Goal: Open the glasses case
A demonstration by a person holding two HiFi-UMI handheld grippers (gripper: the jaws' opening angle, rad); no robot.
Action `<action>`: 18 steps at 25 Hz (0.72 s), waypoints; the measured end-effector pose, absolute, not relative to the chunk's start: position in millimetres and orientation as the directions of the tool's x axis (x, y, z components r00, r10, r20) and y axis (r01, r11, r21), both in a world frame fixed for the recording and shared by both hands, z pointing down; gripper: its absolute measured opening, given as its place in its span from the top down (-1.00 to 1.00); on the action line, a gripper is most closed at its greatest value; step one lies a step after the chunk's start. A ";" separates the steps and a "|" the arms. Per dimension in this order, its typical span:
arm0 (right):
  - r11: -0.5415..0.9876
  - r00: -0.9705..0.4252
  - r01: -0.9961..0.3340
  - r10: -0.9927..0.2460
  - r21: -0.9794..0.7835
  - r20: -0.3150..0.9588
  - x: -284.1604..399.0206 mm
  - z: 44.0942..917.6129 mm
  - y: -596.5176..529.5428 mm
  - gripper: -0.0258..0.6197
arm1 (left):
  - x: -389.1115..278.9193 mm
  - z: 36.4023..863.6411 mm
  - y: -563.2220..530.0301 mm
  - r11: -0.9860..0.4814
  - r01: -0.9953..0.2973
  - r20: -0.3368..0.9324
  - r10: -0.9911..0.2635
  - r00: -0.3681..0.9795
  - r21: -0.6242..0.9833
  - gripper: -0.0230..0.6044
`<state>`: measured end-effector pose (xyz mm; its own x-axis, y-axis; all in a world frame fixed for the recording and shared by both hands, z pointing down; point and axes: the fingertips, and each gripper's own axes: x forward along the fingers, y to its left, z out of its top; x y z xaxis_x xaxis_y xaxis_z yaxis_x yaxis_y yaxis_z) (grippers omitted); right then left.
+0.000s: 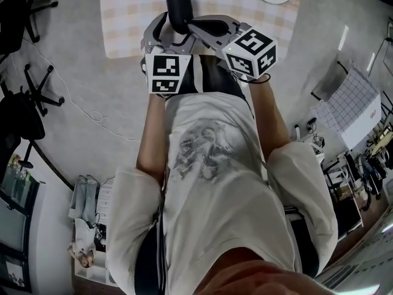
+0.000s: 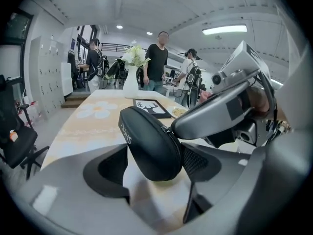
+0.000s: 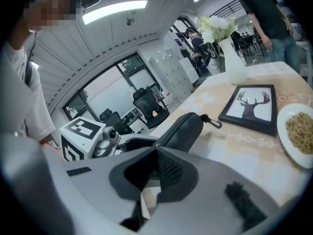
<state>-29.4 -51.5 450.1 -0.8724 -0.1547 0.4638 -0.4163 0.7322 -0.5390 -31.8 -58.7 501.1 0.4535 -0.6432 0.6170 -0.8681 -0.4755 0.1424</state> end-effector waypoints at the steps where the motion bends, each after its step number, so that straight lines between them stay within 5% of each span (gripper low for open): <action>1: 0.730 -0.871 -0.419 -0.154 -0.540 0.467 -31.2 450.4 -50.8 0.87 | -34.0 501.0 -57.6 -0.476 -0.869 0.618 -0.646 0.449 0.133 -0.18; 18: 0.827 -0.803 -0.412 -0.130 -0.383 0.582 -46.0 451.1 -48.4 0.87 | -46.9 500.7 -46.5 -0.499 -0.843 0.623 -0.598 0.504 0.203 -0.03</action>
<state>-46.0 -48.4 451.1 -0.8028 -0.1303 0.5818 -0.4118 0.8268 -0.3831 -46.9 -46.5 500.7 0.5042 -0.5980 0.6230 -0.8427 -0.4985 0.2034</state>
